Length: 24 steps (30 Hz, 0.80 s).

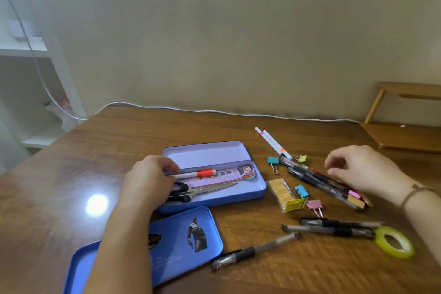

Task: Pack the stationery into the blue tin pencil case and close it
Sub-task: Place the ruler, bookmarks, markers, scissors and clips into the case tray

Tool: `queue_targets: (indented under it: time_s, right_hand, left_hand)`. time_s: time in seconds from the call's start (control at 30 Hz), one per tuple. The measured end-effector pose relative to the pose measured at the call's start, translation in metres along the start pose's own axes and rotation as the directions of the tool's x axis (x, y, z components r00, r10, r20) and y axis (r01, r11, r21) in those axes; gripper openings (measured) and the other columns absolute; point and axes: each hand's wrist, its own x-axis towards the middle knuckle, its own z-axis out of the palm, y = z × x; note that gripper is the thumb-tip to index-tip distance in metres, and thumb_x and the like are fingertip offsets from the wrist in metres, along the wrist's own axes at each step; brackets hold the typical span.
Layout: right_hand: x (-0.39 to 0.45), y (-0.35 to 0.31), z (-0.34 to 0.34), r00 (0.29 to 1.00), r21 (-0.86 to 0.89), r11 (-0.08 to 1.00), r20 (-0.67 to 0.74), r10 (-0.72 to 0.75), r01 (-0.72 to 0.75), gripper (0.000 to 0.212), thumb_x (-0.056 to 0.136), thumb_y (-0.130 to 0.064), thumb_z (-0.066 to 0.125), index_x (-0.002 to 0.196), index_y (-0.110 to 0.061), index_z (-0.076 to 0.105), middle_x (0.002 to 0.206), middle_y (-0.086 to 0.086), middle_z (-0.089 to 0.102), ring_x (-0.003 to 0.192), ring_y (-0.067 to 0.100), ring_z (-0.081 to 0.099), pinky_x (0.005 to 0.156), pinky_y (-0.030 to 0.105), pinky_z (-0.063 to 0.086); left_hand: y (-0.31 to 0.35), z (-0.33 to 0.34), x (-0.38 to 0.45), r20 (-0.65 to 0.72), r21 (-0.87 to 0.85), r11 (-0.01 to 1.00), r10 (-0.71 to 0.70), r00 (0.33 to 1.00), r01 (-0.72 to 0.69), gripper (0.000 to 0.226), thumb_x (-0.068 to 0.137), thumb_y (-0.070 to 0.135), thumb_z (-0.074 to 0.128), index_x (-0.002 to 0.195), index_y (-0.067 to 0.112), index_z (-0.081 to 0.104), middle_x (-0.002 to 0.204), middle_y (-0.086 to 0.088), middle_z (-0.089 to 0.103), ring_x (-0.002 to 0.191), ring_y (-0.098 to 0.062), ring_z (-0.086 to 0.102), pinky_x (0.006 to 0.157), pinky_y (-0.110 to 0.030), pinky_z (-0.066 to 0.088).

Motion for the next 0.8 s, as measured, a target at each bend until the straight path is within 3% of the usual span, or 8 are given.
queue_targets:
  time_s: [0.1, 0.2, 0.3, 0.43, 0.57, 0.7, 0.8]
  right_hand:
    - [-0.003, 0.017, 0.009, 0.999, 0.091, 0.996, 0.043, 0.01, -0.014, 0.005, 0.086, -0.036, 0.066, 0.081, -0.039, 0.065, 0.097, -0.013, 0.067, 0.087, 0.005, 0.058, 0.071, 0.029, 0.054]
    - [0.004, 0.006, 0.015, 0.999, 0.133, 0.991, -0.035, -0.02, 0.025, 0.003, 0.088, -0.04, 0.062, 0.088, -0.039, 0.066, 0.096, -0.015, 0.066, 0.082, 0.002, 0.058, 0.062, 0.023, 0.05]
    - [0.029, -0.02, 0.02, 0.995, 0.192, 0.98, -0.091, -0.036, 0.053, 0.017, 0.089, -0.046, 0.058, 0.099, -0.035, 0.068, 0.099, -0.014, 0.065, 0.085, 0.006, 0.06, 0.065, 0.024, 0.05]
    - [0.068, -0.053, 0.027, 0.999, 0.223, 0.974, 0.002, 0.045, -0.045, 0.027, 0.089, -0.049, 0.057, 0.096, -0.028, 0.072, 0.088, -0.008, 0.069, 0.076, 0.009, 0.061, 0.058, 0.027, 0.05]
    - [0.087, -0.062, 0.034, 0.983, 0.185, 0.966, 0.004, 0.182, -0.18, 0.027, 0.085, -0.049, 0.063, 0.085, -0.024, 0.074, 0.087, -0.003, 0.07, 0.076, 0.016, 0.058, 0.055, 0.024, 0.04]
    - [0.093, -0.057, 0.038, 0.968, 0.237, 0.94, 0.011, 0.249, -0.244, 0.026, 0.086, -0.048, 0.064, 0.08, -0.025, 0.073, 0.081, -0.004, 0.067, 0.075, 0.017, 0.057, 0.056, 0.026, 0.041]
    - [0.085, -0.059, 0.031, 0.959, 0.235, 0.948, -0.133, 0.25, -0.215, 0.025, 0.089, -0.046, 0.06, 0.083, -0.024, 0.072, 0.076, -0.005, 0.065, 0.066, 0.013, 0.056, 0.051, 0.023, 0.039]
  left_hand:
    - [0.002, 0.0, 0.0, -0.002, 0.023, 1.0, 0.009, 1.0, -0.009, 0.017, 0.083, 0.014, 0.069, 0.085, 0.03, 0.07, 0.089, 0.004, 0.065, 0.079, -0.021, 0.058, 0.072, -0.027, 0.048]
    - [0.003, 0.0, -0.001, -0.007, 0.04, 0.999, 0.015, 1.0, -0.015, 0.017, 0.082, 0.013, 0.07, 0.092, 0.026, 0.073, 0.092, 0.003, 0.066, 0.083, -0.02, 0.057, 0.075, -0.028, 0.048]
    - [0.003, 0.0, -0.002, -0.005, 0.023, 1.0, 0.009, 1.0, -0.009, 0.02, 0.082, 0.01, 0.068, 0.088, 0.029, 0.071, 0.098, -0.001, 0.069, 0.083, -0.024, 0.061, 0.074, -0.029, 0.049]
    - [0.001, 0.0, 0.0, 0.016, -0.006, 1.0, -0.002, 1.0, 0.002, 0.028, 0.084, 0.009, 0.065, 0.078, 0.036, 0.067, 0.095, -0.006, 0.067, 0.074, -0.023, 0.058, 0.066, -0.025, 0.043]
    - [0.0, 0.0, 0.002, 0.05, -0.038, 0.999, 0.006, 0.999, -0.004, 0.028, 0.082, 0.009, 0.067, 0.071, 0.034, 0.068, 0.092, -0.005, 0.066, 0.07, -0.02, 0.055, 0.064, -0.022, 0.039]
    - [0.0, 0.0, 0.002, 0.075, -0.019, 1.0, 0.02, 0.997, -0.019, 0.015, 0.079, 0.01, 0.073, 0.081, 0.024, 0.077, 0.086, -0.002, 0.065, 0.067, -0.014, 0.053, 0.061, -0.019, 0.037]
    - [-0.001, -0.001, 0.001, 0.077, -0.034, 0.999, 0.015, 0.997, -0.012, 0.011, 0.076, 0.014, 0.079, 0.082, 0.023, 0.078, 0.086, -0.002, 0.068, 0.068, -0.013, 0.055, 0.062, -0.018, 0.037]
